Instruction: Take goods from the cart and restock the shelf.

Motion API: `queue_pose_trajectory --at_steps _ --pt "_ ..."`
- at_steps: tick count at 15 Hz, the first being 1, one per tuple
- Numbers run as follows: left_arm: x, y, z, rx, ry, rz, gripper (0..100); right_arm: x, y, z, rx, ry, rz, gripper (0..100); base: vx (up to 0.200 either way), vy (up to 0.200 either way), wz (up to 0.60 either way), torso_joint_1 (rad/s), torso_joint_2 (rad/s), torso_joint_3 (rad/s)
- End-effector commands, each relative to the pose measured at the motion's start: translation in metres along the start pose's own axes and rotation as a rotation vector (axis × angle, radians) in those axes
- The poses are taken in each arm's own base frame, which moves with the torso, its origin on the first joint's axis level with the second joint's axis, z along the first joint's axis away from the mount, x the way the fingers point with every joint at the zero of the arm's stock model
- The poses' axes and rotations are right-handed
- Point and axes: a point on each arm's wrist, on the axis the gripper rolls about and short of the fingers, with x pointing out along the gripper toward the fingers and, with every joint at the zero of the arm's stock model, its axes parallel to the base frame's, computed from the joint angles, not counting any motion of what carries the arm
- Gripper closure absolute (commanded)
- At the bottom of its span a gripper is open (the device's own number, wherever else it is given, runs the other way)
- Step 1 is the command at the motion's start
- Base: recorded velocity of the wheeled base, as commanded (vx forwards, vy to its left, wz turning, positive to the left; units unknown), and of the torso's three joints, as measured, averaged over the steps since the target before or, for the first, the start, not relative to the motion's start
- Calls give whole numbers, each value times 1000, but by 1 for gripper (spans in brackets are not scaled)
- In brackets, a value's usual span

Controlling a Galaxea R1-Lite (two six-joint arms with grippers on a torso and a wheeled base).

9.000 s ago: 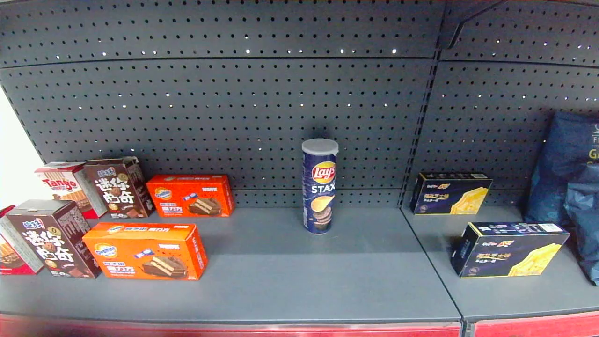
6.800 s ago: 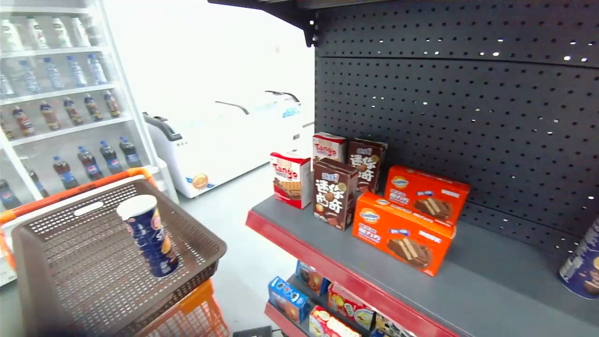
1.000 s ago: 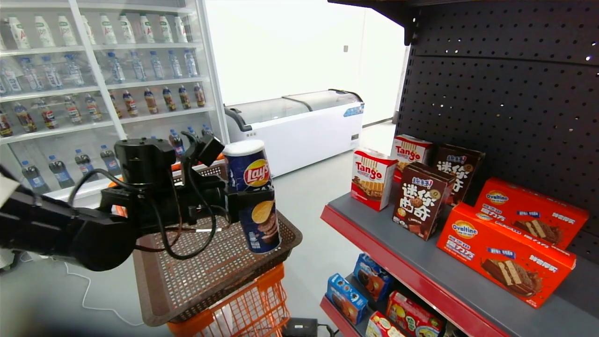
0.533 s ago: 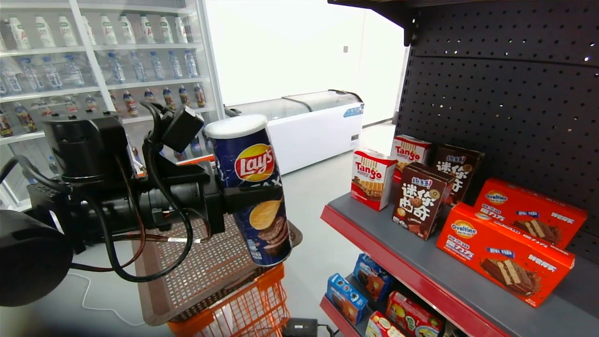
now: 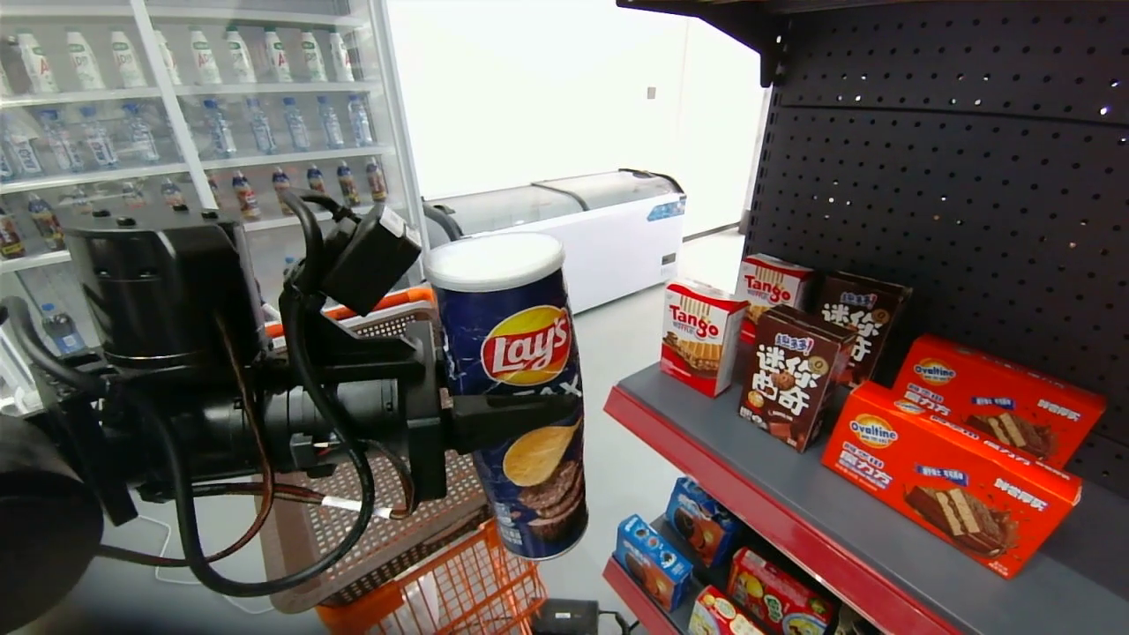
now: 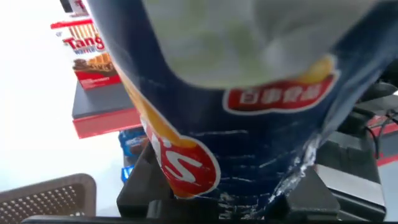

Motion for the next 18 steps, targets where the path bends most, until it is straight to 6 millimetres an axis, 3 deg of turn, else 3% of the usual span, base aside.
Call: queue_pose_trajectory --at_steps 1,4,8,18 --pt "-4 -12 7 21 -18 -24 100 0 0 0 0 -1 1 0 0 0 0 0 0 0" --pt "-7 -27 3 22 -10 -69 100 0 0 0 0 -1 1 0 0 0 0 0 0 0" --pt "-19 -43 -20 -12 39 -91 100 0 0 0 -1 -2 1 0 0 0 0 0 0 0" --pt "-21 -45 -19 -5 32 -98 100 0 0 0 0 -1 3 0 0 0 0 0 0 0"
